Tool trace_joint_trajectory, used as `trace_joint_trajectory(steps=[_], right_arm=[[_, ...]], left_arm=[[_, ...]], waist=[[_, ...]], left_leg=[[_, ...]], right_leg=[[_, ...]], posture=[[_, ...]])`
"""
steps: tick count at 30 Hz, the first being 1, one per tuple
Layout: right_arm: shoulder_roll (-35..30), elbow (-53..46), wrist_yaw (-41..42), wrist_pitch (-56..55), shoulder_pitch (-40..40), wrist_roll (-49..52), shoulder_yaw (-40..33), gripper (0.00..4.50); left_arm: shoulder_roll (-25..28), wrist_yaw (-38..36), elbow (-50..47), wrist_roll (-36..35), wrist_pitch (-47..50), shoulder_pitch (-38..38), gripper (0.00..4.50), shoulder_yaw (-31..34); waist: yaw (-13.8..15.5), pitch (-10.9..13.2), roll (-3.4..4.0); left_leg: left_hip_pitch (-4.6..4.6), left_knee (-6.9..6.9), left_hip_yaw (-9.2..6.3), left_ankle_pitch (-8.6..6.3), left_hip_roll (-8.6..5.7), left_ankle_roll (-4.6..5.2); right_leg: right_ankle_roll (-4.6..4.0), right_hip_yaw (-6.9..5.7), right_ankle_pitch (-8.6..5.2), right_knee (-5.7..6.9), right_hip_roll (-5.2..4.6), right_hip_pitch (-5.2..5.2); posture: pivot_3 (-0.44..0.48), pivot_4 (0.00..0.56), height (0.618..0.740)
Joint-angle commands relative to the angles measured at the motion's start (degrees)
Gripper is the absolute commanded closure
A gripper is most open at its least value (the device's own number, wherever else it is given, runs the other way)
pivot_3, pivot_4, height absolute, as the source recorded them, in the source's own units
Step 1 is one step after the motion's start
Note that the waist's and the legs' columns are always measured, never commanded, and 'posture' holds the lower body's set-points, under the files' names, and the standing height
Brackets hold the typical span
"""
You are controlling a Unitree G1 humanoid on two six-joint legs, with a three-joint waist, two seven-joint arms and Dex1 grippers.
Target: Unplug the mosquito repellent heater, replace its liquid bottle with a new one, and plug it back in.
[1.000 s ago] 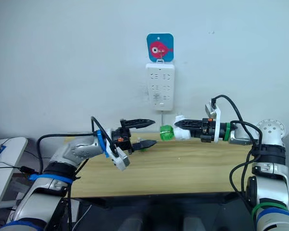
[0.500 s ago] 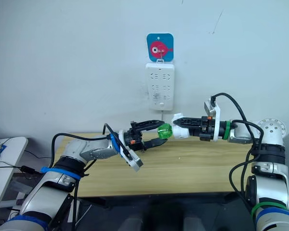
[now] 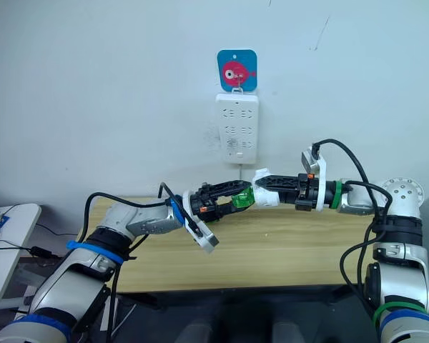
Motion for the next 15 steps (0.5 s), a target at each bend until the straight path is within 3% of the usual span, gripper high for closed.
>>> trace_joint_trajectory(steps=[1,3,5,8,10,12,15], right_arm=[[-0.3,-1.5,0.2,0.1,-0.3,2.1,-0.7,1.48],[-0.3,-1.5,0.2,0.0,-0.3,2.0,-0.7,1.48],[-0.3,-1.6,0.4,0.0,-0.2,1.9,-0.6,1.48],[-0.6,-2.2,0.7,0.2,0.0,1.8,-0.5,1.48],[-1.1,-2.6,1.1,0.4,0.2,1.6,-0.3,1.48],[-1.7,-3.1,1.7,0.5,0.3,1.5,0.0,1.48],[-2.4,-4.1,2.6,0.6,0.7,1.9,0.9,1.48]], left_arm=[[0.5,1.4,-2.2,-1.3,-0.3,-1.2,2.19,-0.6],[0.6,1.0,-2.4,-2.0,-1.1,-1.0,2.19,-0.9],[-0.2,-2.8,0.5,-8.2,-3.5,-1.2,2.19,-2.0],[-0.4,-20.4,4.2,-34.0,-2.6,-0.7,2.19,-9.8],[1.3,-37.2,-3.7,-55.9,9.0,1.7,2.19,-12.7],[2.8,-49.7,-10.9,-70.1,19.4,3.0,2.19,-12.6],[7.1,-65.5,-23.5,-97.9,60.3,3.1,2.19,-7.2]], waist=[[0.0,0.0,0.0],[0.0,0.0,0.0],[0.0,0.0,0.0],[0.0,0.0,0.0],[-0.3,0.0,0.0],[-0.7,0.0,0.01],[-1.2,0.0,0.01]], left_leg=[[0.0,0.0,0.0,0.0,0.0,0.0],[0.0,0.0,0.0,0.0,0.0,0.0],[0.0,0.0,0.0,0.0,0.0,0.0],[0.0,0.02,0.0,0.0,0.0,0.0],[0.0,0.03,-0.01,0.0,0.0,0.0],[-0.02,0.03,-0.02,0.0,0.01,0.0],[-0.05,0.06,-0.1,0.01,0.01,-0.01]], right_leg=[[0.0,0.0,0.0,0.0,0.0,0.0],[0.0,-0.01,0.0,0.0,0.0,0.0],[0.0,0.0,0.0,0.0,0.0,0.0],[0.0,0.0,0.0,0.01,0.0,0.0],[0.0,0.01,0.0,-0.01,-0.01,0.01],[-0.01,0.03,0.0,-0.03,-0.02,0.0],[-0.02,-0.01,-0.01,-0.04,-0.01,0.0]], posture=[[-0.003,0.106,0.74],[-0.003,0.105,0.74],[-0.002,0.106,0.74],[-0.004,0.103,0.74],[-0.004,0.103,0.74],[-0.003,0.101,0.74],[0.003,0.096,0.74]])
